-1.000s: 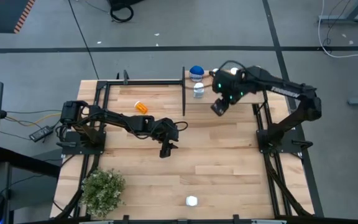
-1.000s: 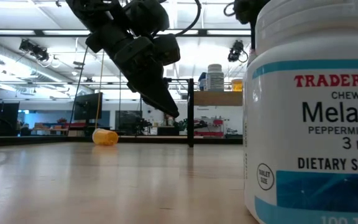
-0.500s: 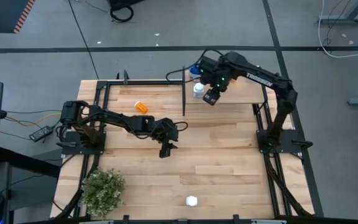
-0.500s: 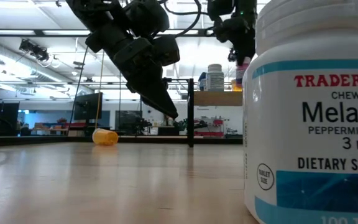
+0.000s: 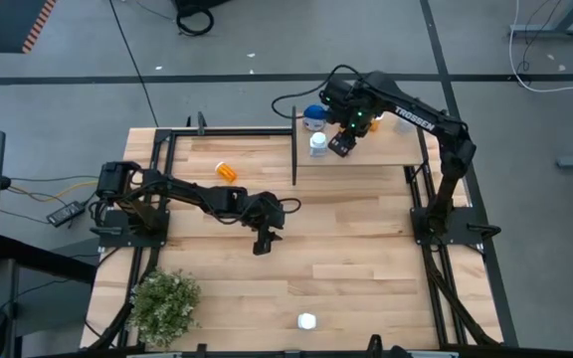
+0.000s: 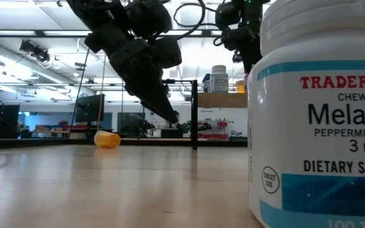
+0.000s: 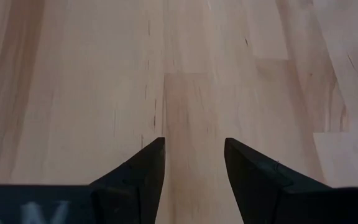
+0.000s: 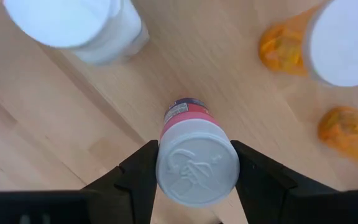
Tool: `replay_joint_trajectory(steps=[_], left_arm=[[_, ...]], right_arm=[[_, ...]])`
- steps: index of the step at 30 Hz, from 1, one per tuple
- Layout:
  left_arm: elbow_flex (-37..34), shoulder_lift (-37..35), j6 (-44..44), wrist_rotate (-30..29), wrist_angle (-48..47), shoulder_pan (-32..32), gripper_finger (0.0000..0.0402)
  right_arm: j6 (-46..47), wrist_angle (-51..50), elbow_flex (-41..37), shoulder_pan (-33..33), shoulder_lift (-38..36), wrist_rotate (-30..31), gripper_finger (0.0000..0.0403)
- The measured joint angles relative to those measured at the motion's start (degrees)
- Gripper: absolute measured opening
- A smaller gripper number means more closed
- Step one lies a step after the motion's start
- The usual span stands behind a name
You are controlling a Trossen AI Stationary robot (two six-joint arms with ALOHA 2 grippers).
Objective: Pick and place medicine bottles onto shelf by color
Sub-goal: Put the pink pill bottle on the shelf
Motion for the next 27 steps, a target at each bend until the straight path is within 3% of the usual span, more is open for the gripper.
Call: replay_joint_trajectory(steps=[27], left_arm=[[0.00,0.00,-0.52,-0.02,-0.33,-0.08,0.0174]], right_arm=[[0.90,1.14,-1.09,0.33,0.01,-0.68,0.0213]])
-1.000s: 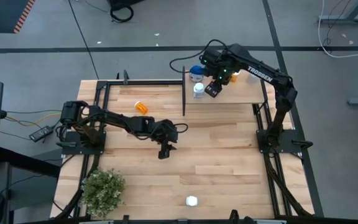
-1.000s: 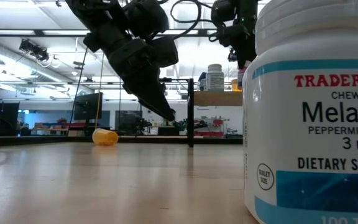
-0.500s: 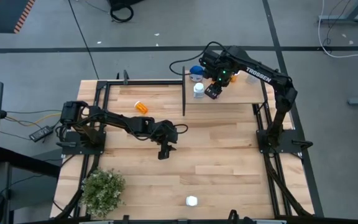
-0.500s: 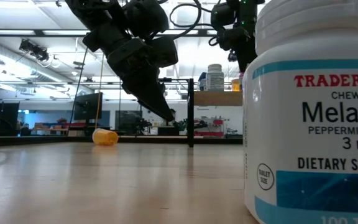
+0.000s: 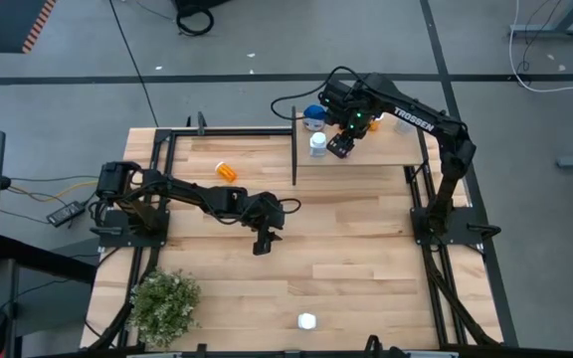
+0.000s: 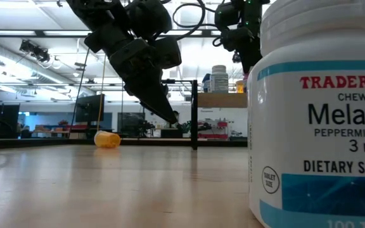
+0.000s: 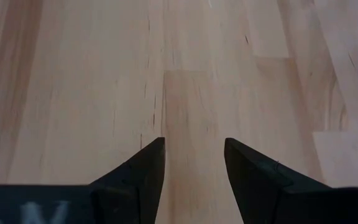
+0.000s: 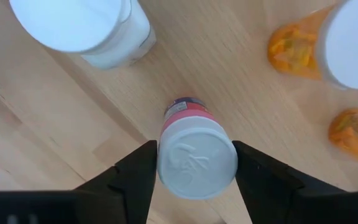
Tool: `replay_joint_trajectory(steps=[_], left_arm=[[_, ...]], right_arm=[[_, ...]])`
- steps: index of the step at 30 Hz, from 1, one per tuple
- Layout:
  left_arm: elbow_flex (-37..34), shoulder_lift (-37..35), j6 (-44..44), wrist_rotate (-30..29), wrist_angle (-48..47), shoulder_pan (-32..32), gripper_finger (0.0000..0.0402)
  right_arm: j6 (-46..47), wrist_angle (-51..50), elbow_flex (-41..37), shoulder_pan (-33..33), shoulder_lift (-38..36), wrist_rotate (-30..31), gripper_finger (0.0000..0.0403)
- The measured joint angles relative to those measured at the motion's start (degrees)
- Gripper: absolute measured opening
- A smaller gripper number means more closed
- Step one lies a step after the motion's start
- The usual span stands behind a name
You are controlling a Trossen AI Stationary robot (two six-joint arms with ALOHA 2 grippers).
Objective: Pick and place medicine bottles onto shelf by color
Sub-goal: Put the pink pill bottle on the shelf, then put the white blue pill bottle on the shelf
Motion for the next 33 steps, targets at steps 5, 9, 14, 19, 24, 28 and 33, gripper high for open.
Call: replay_joint_trajectory(steps=[5,9,14,19,24,28,33], left_arm=[[0.00,0.00,-0.29,0.02,-0.04,0.00,0.0172],[0.00,0.00,-0.27,0.00,-0.04,0.00,0.0172],[0.00,0.00,-0.23,0.02,-0.02,0.00,0.0172],[0.00,0.00,1.28,-0.12,-0.55,0.01,0.0172],[-0.07,0.00,1.40,-3.85,-2.27,0.26,0.0172],[-0.07,-0.01,1.03,-4.11,-3.17,0.43,0.0172],[-0.07,-0.02,1.00,-3.98,-3.17,0.33,0.0172]], right_arm=[[-0.01,0.00,0.00,0.00,0.00,-0.57,0.0229],[-0.02,-0.28,0.13,0.00,0.00,-0.55,0.0244],[0.32,-1.11,3.55,0.01,-0.42,-0.01,0.0260],[3.23,-1.14,7.80,1.31,-1.49,1.07,0.0272],[7.30,-1.10,7.27,6.28,-3.62,1.42,0.0273],[12.33,-1.11,7.19,13.06,-5.19,1.61,0.0273],[22.23,-1.09,7.17,24.52,-5.49,1.61,0.0271]])
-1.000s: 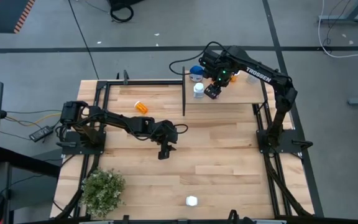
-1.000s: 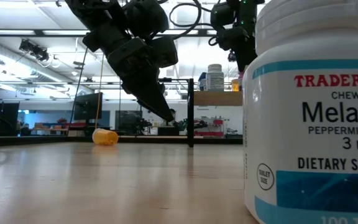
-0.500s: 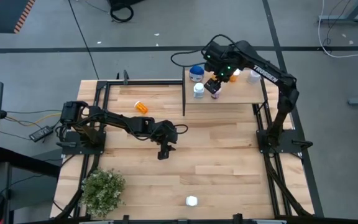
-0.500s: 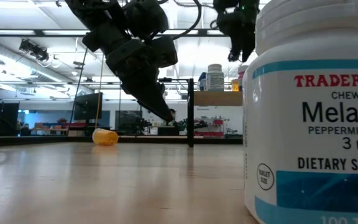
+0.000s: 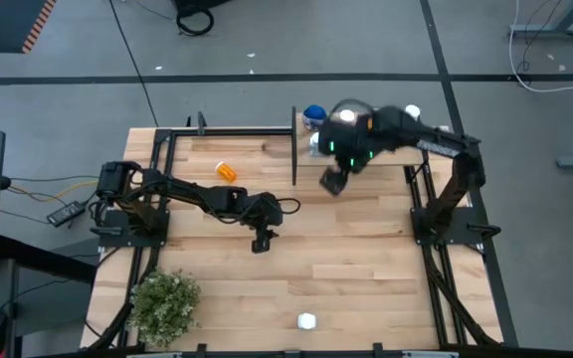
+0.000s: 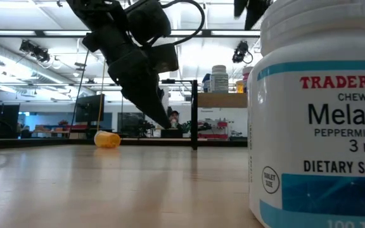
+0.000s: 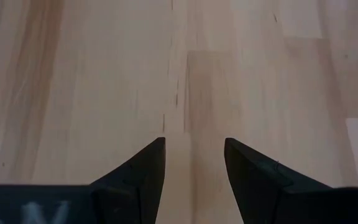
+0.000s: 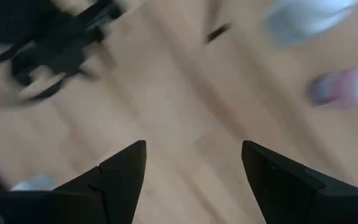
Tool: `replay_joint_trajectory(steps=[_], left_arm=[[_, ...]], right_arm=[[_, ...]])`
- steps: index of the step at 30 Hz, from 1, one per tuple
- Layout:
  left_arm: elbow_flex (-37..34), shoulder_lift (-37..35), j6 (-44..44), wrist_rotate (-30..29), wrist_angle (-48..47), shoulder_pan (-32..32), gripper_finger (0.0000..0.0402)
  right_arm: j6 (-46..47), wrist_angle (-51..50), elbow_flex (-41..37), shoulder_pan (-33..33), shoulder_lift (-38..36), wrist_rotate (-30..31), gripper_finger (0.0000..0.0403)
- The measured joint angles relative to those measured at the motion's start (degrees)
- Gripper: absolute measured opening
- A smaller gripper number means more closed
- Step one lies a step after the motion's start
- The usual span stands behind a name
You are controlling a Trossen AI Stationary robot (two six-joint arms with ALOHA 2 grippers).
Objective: Pick and place medicine bottles onto shelf by color
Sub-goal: Put the white blue pill bottle on the shelf
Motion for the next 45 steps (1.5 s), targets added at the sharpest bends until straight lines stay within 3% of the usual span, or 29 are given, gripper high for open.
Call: replay_joint_trajectory(steps=[7,10,12,16,18,27,32,38,45], left_arm=[[0.00,0.00,1.51,-0.15,-1.20,0.28,0.0172],[0.00,0.00,1.69,-0.13,-1.20,0.59,0.0172],[0.00,0.00,1.32,-0.13,-0.95,0.71,0.0172],[0.00,0.00,-0.93,-0.20,-0.09,-1.17,0.0172],[0.00,0.00,-2.13,-0.13,0.79,-3.17,0.0172],[0.00,-0.04,-6.10,-0.04,8.93,-14.06,0.0172],[0.00,-0.04,-8.04,-0.18,8.72,-17.98,0.0172],[0.00,-0.04,-10.34,-3.92,8.83,-19.69,0.0172],[0.00,-0.04,-10.95,-4.93,8.74,-19.98,0.0172]], right_arm=[[13.69,0.66,-0.04,18.97,1.72,5.72,0.0271],[15.26,1.53,-0.04,25.91,2.94,8.24,0.0271],[13.21,1.61,-0.04,29.50,3.61,12.08,0.0271],[22.26,3.64,0.07,36.12,5.30,22.93,0.0271],[24.25,5.01,0.06,38.62,7.95,24.28,0.0271],[28.10,10.21,-0.15,44.14,24.94,20.94,0.0271],[28.26,18.95,-0.02,46.27,25.61,20.76,0.0271],[26.65,25.09,-0.02,45.90,25.68,8.23,0.0272],[18.99,25.90,0.02,44.56,26.81,2.40,0.0289]])
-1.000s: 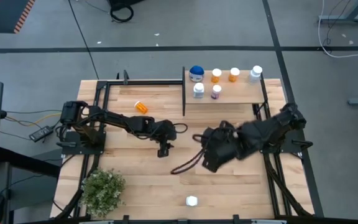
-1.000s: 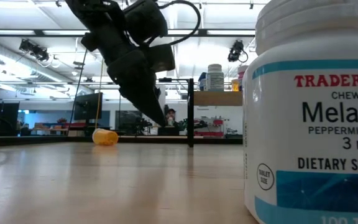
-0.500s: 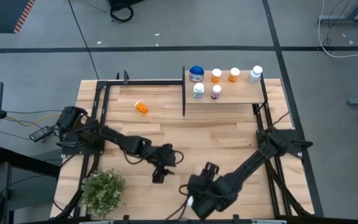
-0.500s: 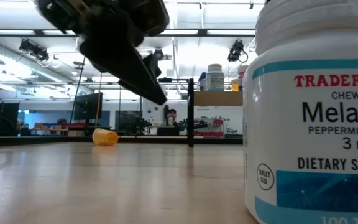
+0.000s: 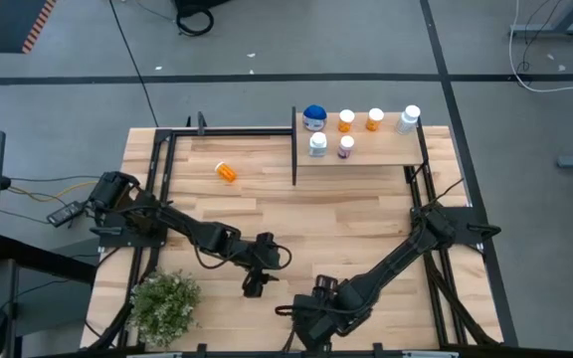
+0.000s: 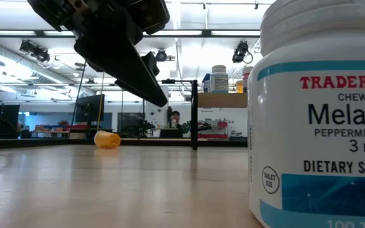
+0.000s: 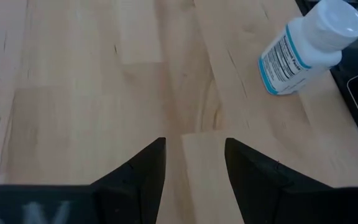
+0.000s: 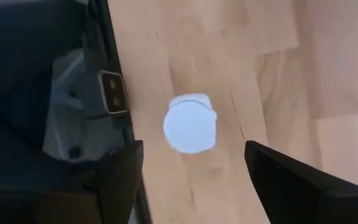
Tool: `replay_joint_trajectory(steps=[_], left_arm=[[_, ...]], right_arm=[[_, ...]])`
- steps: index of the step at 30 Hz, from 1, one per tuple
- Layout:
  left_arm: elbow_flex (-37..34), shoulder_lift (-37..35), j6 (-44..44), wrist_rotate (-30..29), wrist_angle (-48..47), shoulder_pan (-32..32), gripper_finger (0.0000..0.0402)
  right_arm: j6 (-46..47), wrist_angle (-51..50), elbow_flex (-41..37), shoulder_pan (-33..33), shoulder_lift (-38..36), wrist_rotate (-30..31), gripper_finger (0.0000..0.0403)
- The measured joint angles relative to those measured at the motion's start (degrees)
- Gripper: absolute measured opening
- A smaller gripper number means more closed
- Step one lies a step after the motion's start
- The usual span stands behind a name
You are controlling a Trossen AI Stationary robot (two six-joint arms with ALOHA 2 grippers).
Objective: Pick and place medicine bottles onto shelf by color
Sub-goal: Put the white blue pill bottle on the shelf
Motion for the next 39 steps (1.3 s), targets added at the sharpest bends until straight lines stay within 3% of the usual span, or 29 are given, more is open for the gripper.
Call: replay_joint_trajectory(steps=[6,25,39], left_arm=[[0.00,0.00,2.08,-0.53,-0.65,0.02,0.0172],[0.04,0.00,3.80,-1.04,-2.75,0.70,0.0172],[0.04,0.00,1.90,-1.05,-3.06,0.39,0.0172]], right_arm=[[-5.93,1.97,-0.06,-0.19,3.61,-5.02,0.0294],[-9.80,4.03,-0.03,-1.11,4.58,0.91,0.0294],[-10.72,3.67,-0.04,-1.06,7.55,-0.63,0.0294]])
